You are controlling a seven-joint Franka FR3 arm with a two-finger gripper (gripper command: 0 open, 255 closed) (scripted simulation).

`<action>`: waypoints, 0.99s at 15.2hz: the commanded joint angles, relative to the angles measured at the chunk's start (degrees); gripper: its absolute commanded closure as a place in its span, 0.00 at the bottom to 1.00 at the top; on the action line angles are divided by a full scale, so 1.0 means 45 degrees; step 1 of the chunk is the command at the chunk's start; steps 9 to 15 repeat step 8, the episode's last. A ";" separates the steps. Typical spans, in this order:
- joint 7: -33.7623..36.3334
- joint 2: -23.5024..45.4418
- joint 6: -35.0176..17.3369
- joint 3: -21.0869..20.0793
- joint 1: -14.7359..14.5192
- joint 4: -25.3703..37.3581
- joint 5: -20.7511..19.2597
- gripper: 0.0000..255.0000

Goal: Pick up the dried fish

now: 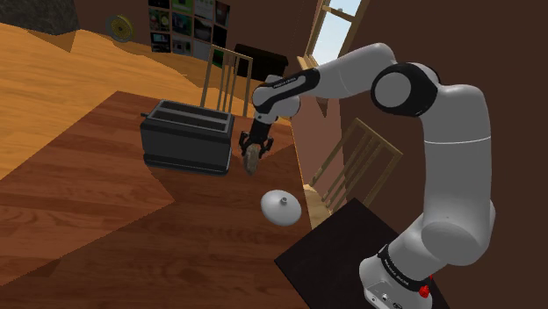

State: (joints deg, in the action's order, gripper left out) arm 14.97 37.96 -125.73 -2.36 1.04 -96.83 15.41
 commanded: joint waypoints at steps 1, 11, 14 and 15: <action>0.0063 -0.0245 0.0227 0.0012 -0.0003 -0.0012 -0.0025 1.00; 0.0214 -0.0816 0.0805 0.0039 -0.0004 0.0008 -0.0088 1.00; 0.0214 -0.0816 0.0805 0.0039 -0.0004 0.0008 -0.0088 1.00; 0.0214 -0.0816 0.0805 0.0039 -0.0004 0.0008 -0.0088 1.00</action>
